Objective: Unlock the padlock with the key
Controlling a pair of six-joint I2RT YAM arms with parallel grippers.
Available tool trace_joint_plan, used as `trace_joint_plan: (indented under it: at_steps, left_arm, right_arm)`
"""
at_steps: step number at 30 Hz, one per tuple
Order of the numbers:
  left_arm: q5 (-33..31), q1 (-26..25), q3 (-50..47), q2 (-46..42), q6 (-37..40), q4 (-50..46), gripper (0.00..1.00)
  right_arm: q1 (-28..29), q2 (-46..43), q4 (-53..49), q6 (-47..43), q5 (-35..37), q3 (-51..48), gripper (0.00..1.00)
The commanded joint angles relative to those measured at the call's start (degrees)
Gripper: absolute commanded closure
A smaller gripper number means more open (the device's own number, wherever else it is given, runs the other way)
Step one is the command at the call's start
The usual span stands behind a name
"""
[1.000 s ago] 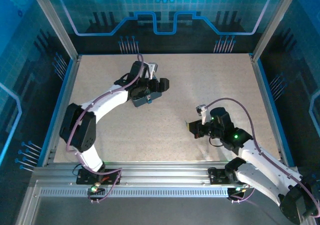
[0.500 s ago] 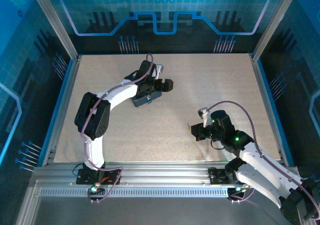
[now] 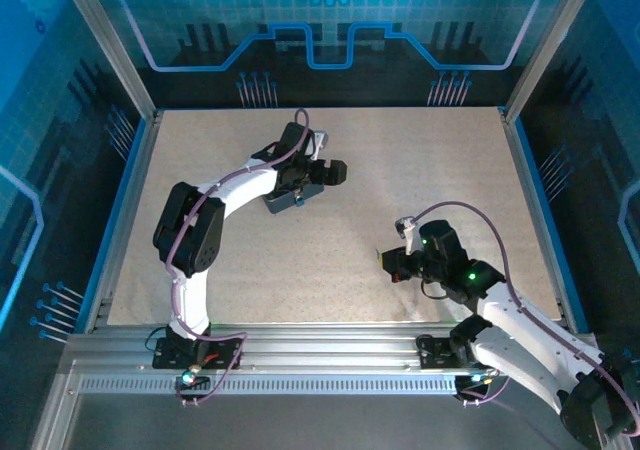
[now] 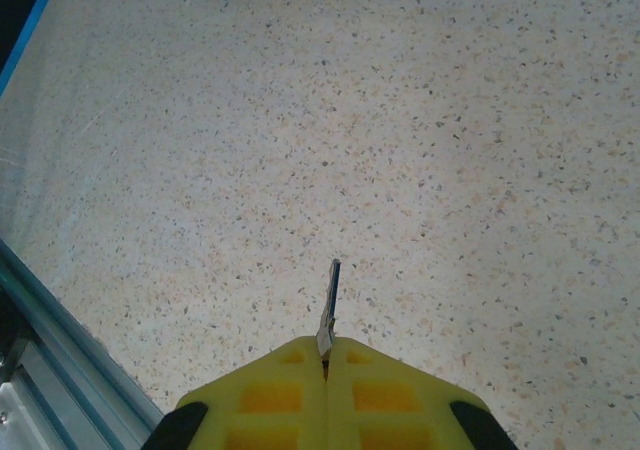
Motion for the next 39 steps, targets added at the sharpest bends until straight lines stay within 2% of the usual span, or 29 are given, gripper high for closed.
trace_joint_plan:
  at_steps: [1,8,19,30,39]
  left_arm:
    - [2.48,-0.10,-3.51,-0.49,0.72,-1.64,0.02]
    - [2.87,-2.00,-8.03,-2.83,0.48,0.12,0.02]
    - [2.01,-8.33,-14.75,-7.50,-1.78,3.11,0.02]
    - [1.95,-14.79,-22.48,-12.68,-5.91,7.66,0.06]
    - [2.75,-16.47,-26.60,-16.52,-6.87,8.65,0.14]
  right_arm:
    - [0.64,0.38,-1.24,-0.64,0.62,1.15,1.00]
    - [0.65,0.82,-1.22,-0.64,0.70,1.38,1.00]
    - [0.65,1.43,-1.20,-0.62,0.58,1.59,1.00]
    - [0.62,2.36,-0.39,-0.54,0.23,1.29,1.00]
    - [0.79,3.46,1.10,0.03,-0.18,0.68,1.00]
